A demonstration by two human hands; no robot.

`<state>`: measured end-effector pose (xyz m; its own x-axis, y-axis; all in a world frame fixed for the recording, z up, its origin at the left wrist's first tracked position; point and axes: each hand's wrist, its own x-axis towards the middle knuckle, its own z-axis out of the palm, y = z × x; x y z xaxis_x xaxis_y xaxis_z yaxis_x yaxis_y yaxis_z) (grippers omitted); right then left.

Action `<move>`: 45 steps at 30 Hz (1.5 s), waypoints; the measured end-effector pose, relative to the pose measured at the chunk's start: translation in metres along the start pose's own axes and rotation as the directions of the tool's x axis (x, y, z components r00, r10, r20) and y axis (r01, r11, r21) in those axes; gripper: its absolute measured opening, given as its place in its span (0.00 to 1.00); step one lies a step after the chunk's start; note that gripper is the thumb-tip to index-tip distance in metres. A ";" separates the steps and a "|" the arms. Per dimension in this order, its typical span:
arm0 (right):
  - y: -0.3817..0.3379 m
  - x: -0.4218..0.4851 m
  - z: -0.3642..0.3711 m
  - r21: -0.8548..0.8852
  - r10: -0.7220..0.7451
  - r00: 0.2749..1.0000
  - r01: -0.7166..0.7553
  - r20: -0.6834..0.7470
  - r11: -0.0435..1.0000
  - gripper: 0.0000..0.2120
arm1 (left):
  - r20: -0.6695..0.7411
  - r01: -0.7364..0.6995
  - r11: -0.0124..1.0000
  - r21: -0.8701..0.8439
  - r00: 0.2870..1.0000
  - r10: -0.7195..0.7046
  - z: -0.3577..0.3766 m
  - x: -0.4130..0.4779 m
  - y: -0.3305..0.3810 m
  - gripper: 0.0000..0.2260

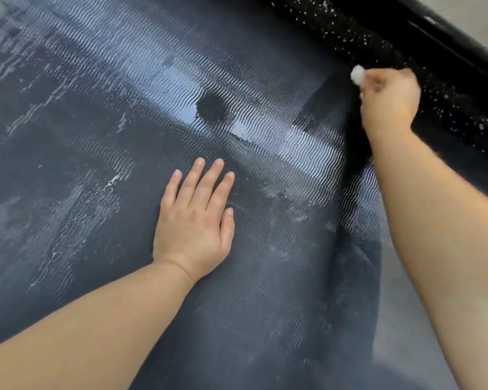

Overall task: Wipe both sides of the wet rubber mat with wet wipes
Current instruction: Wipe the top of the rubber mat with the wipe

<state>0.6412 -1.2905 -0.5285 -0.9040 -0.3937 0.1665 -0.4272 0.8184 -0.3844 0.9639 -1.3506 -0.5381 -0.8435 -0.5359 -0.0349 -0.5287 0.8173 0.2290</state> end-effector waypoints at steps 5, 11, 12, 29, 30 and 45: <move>-0.008 -0.037 0.008 -0.059 -0.018 0.999 0.016 -0.037 0.998 0.14 | -0.011 -0.005 1.000 -0.001 1.000 0.005 -0.001 0.001 0.001 0.24; -0.015 -0.184 -0.025 0.191 -0.343 0.929 0.314 0.141 0.930 0.08 | 0.013 -0.001 1.000 0.002 1.000 0.001 -0.002 0.001 0.001 0.24; -0.013 -0.182 -0.028 0.201 -0.395 0.905 0.363 0.157 0.910 0.08 | 0.013 -0.002 1.000 0.001 1.000 0.002 -0.002 0.001 0.001 0.24; -0.037 -0.178 -0.010 0.154 -0.214 0.977 0.211 0.009 0.965 0.07 | -0.021 -0.008 0.999 -0.035 1.000 0.007 -0.001 0.001 0.000 0.24; -0.042 -0.204 -0.014 0.172 -0.263 0.964 0.252 0.046 0.953 0.07 | -0.024 -0.008 0.999 -0.037 1.000 0.007 -0.001 0.001 -0.001 0.24; -0.055 -0.097 0.018 0.055 -0.033 0.999 0.035 -0.041 0.998 0.13 | -0.059 -0.027 0.995 -0.095 0.998 0.022 0.001 -0.002 -0.002 0.25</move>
<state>0.7528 -1.3043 -0.5399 -0.8894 -0.4029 0.2160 -0.4572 0.7797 -0.4279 0.9662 -1.3509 -0.5393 -0.8477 -0.5297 0.0281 -0.4941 0.8078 0.3214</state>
